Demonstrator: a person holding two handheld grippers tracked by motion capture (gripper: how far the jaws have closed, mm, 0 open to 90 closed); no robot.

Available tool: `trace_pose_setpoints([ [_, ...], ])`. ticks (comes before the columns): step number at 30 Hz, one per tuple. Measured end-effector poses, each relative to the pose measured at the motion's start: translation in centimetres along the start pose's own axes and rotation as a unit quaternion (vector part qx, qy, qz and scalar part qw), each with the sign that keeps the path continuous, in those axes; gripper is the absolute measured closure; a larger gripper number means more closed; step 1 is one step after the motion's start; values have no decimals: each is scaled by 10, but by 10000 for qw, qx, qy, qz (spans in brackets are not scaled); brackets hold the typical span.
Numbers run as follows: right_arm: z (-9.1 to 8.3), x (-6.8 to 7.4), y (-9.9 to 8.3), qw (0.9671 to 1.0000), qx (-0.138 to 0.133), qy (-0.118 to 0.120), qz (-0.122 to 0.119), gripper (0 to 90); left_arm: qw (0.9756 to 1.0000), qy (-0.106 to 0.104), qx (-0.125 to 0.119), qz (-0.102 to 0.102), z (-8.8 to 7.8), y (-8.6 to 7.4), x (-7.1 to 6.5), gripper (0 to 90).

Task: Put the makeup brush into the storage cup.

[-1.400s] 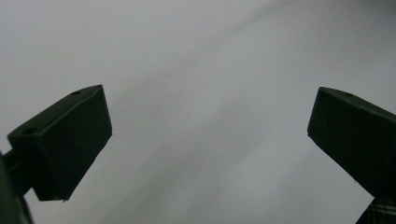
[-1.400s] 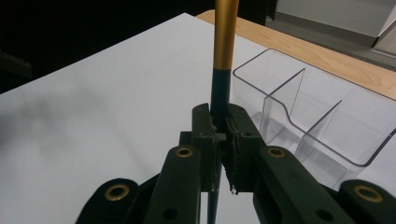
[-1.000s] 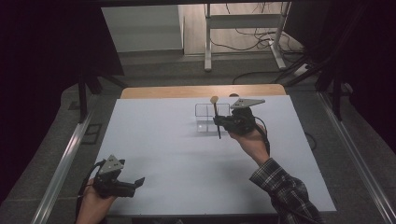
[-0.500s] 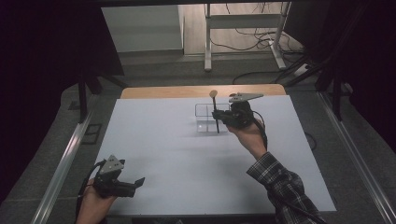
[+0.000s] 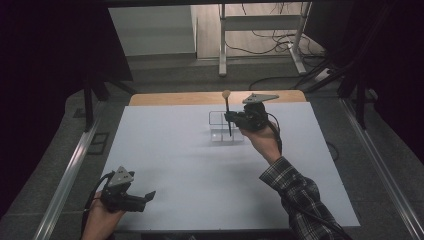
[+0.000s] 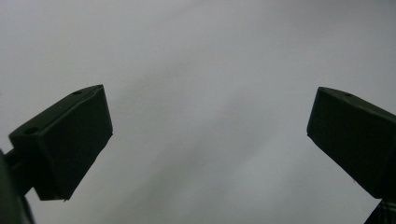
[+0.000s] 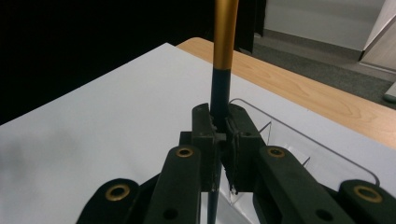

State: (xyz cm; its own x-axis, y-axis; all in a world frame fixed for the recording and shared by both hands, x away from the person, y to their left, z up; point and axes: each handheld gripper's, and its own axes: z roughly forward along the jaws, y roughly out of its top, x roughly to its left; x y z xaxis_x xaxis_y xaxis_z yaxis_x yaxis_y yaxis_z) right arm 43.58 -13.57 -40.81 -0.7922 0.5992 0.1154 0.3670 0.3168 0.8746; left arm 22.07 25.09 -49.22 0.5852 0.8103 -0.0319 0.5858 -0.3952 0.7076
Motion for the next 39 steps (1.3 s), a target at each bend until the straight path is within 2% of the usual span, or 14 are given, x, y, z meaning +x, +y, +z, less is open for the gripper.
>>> trace_pose_setpoints([
  [26,23,-6,20,9997,-196,-116,21,838,10000,-14,-40,-2,-1,0,0,7],
  [39,36,-6,26,9994,-239,-226,-88,837,10000,-47,-62,-19,-1,0,0,7],
])
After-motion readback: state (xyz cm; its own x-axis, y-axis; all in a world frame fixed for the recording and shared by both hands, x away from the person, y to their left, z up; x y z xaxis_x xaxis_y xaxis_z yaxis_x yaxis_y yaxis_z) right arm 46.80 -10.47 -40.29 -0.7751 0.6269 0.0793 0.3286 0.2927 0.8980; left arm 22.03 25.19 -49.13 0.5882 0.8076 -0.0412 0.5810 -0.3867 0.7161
